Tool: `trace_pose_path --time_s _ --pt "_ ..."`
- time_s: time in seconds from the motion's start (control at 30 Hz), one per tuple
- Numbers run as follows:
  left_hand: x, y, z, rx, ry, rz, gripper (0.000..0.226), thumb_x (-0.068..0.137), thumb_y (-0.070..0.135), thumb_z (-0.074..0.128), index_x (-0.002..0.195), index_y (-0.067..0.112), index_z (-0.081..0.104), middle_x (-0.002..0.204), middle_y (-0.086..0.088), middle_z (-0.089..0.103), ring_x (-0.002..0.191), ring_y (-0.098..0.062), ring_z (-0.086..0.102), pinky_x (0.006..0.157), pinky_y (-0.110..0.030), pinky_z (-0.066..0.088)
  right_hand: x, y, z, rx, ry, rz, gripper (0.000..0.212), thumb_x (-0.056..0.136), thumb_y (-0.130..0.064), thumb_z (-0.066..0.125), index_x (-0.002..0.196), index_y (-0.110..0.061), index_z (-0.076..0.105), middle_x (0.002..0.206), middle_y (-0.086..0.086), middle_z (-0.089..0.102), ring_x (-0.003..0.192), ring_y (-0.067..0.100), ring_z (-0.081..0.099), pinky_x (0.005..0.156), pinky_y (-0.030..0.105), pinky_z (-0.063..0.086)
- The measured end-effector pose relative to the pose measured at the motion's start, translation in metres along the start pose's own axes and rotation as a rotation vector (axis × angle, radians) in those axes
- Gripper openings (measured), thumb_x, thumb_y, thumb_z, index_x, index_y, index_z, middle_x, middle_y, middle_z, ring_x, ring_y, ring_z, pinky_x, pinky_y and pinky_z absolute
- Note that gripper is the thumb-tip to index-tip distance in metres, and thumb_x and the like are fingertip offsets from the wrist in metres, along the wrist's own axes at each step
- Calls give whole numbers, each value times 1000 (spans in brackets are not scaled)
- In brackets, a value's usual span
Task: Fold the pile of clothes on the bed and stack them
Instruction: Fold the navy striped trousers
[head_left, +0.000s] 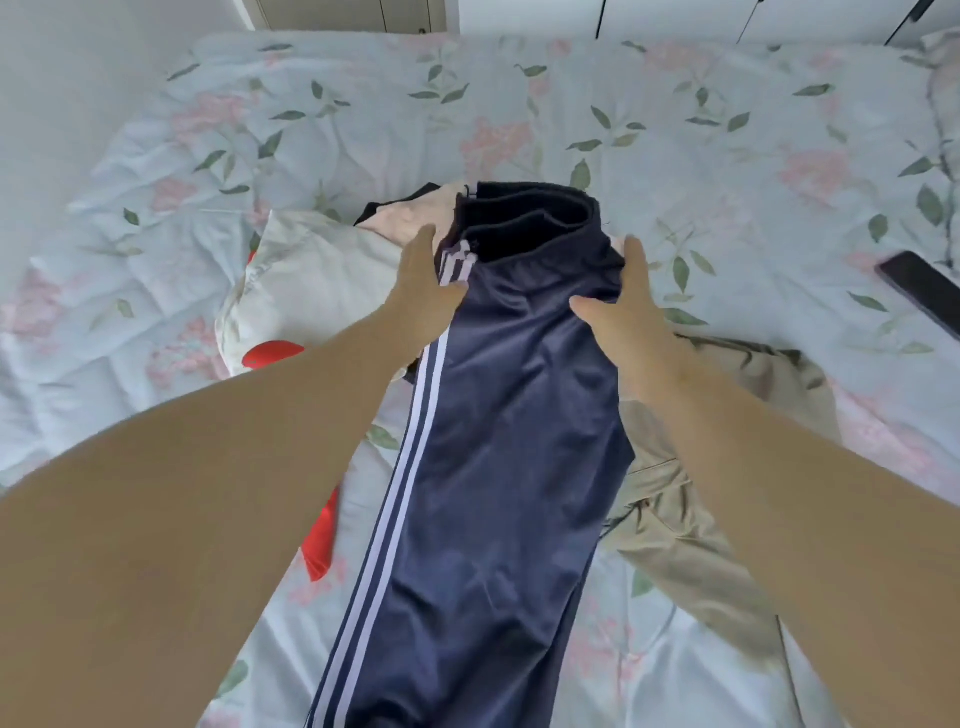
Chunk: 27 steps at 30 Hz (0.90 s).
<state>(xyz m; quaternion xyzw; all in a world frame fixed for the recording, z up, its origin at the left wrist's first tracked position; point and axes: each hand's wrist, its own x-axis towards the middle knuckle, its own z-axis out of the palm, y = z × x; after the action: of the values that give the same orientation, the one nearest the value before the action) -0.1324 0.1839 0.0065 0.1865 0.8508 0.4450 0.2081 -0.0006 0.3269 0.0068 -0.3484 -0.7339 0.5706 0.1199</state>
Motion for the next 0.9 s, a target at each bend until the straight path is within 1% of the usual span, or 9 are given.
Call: trace_pose_path --time_s 0.03,0.1,0.17,0.27,0.4,0.57,0.7,0.8,0.9 --pt "-5 -13 5 67 -44 -24 62 93 6 50 147 11 21 140 -2 32 123 -17 36 82 -8 25 -5 7 5 -15 -20 10 68 91 -4 52 148 -17 19 140 1 37 107 -6 52 85 16 46" --pt "-25 -43 14 196 -109 -54 65 93 9 52 149 11 18 153 -5 21 138 -17 23 95 -10 20 -27 36 15 -70 -33 74 70 91 -6 54 150 -13 18 148 6 33 131 17 39 96 19 34" --pt "-56 -75 22 272 -158 -82 61 93 13 54 147 13 26 153 -6 25 140 -18 24 105 -18 17 -60 69 23 -37 4 223 69 90 -11 57 149 -15 21 151 3 30 136 20 33 104 22 29" --pt "-112 -117 29 289 -160 -212 57 92 16 57 143 14 34 149 -6 32 135 -21 31 106 -25 23 -121 118 35 -26 102 455 63 87 -14 57 144 -16 31 144 5 37 125 24 44 104 41 39" --pt "-189 -164 29 373 -112 -381 64 88 19 62 144 16 31 148 -6 31 133 -30 34 108 -39 29 -211 162 59 -111 133 684 48 85 -23 56 131 -19 41 124 6 47 108 30 51 93 47 46" --pt "-273 -208 21 437 -48 -591 67 84 26 65 141 19 30 133 -11 42 119 -36 43 99 -47 39 -302 182 91 78 108 700 28 84 -27 59 110 -29 51 106 -2 60 95 18 59 87 42 51" --pt "-317 -227 11 215 -35 -675 44 82 33 66 118 22 44 106 0 57 84 -22 60 74 -35 49 -353 187 113 191 75 788 22 84 -31 66 100 -27 51 94 -4 64 86 15 64 74 33 53" --pt "-337 -235 1 156 -132 -708 31 78 30 68 101 26 48 88 4 64 76 -15 62 61 -29 46 -379 189 123 152 24 801 17 82 -29 68 90 -28 53 88 -5 66 80 14 64 63 26 49" --pt "-346 -234 -10 120 -295 -695 30 76 15 69 100 22 53 86 -1 66 76 -18 64 60 -28 46 -393 186 131 130 -16 825 12 85 -23 66 96 -23 61 86 -5 69 82 16 65 68 30 52"
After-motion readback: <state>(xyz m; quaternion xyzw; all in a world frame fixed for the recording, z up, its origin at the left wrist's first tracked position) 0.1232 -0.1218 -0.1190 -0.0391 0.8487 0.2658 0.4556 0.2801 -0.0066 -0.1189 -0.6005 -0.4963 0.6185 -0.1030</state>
